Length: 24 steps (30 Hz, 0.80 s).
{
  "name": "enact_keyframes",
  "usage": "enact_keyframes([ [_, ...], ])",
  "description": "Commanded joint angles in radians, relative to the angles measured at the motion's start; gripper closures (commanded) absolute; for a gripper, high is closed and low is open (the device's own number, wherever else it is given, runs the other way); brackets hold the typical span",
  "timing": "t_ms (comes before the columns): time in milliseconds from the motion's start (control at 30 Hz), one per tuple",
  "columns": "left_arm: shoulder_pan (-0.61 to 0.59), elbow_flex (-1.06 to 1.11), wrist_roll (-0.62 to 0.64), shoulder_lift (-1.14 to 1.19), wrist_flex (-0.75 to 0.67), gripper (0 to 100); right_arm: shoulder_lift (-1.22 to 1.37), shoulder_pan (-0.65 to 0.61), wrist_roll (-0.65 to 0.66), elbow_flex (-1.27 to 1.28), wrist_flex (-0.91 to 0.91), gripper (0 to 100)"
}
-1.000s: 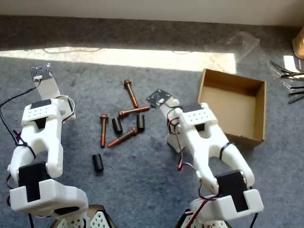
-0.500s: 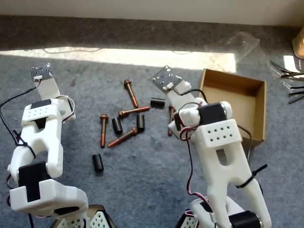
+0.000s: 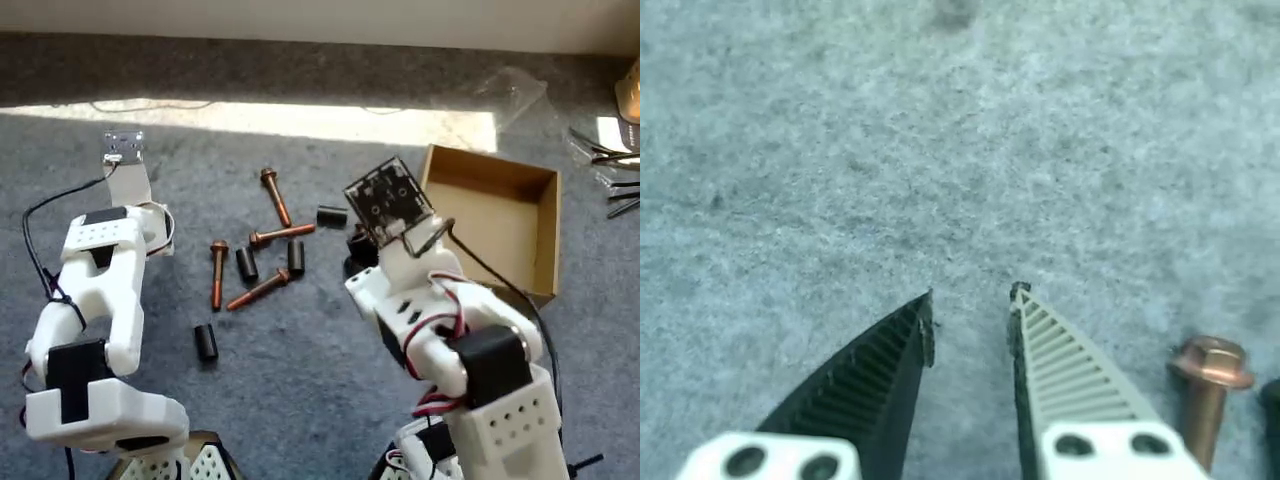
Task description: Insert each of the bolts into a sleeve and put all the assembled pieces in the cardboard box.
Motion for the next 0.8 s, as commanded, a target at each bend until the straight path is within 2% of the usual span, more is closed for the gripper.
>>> enact_keyframes([
  [0, 0.047, -0.008, -0.012, -0.004, 0.009, 87, -0.108, -0.012, -0.012, 0.107, -0.068, 99.3],
  [100, 0.11, -0.012, -0.107, -0.004, 0.055, 87, -0.186, -0.008, -0.015, 0.277, -0.185, 99.3],
  [200, 0.162, -0.012, -0.221, -0.004, 0.087, 87, -0.28, -0.008, -0.078, 0.435, -0.295, 99.3],
  [300, 0.173, -0.027, -0.229, -0.005, 0.124, 87, -0.364, -0.007, -0.091, 0.552, -0.357, 99.4],
  [467, 0.176, -0.127, -0.232, -0.004, 0.281, 87, -0.49, 0.079, -0.097, 0.638, -0.39, 99.4],
  [567, 0.179, -0.168, -0.232, -0.004, 0.328, 87, -0.555, 0.099, -0.097, 0.69, -0.415, 99.4],
  [767, 0.278, -0.177, -0.229, -0.005, 0.394, 87, -0.668, 0.101, -0.095, 0.826, -0.476, 99.4],
])
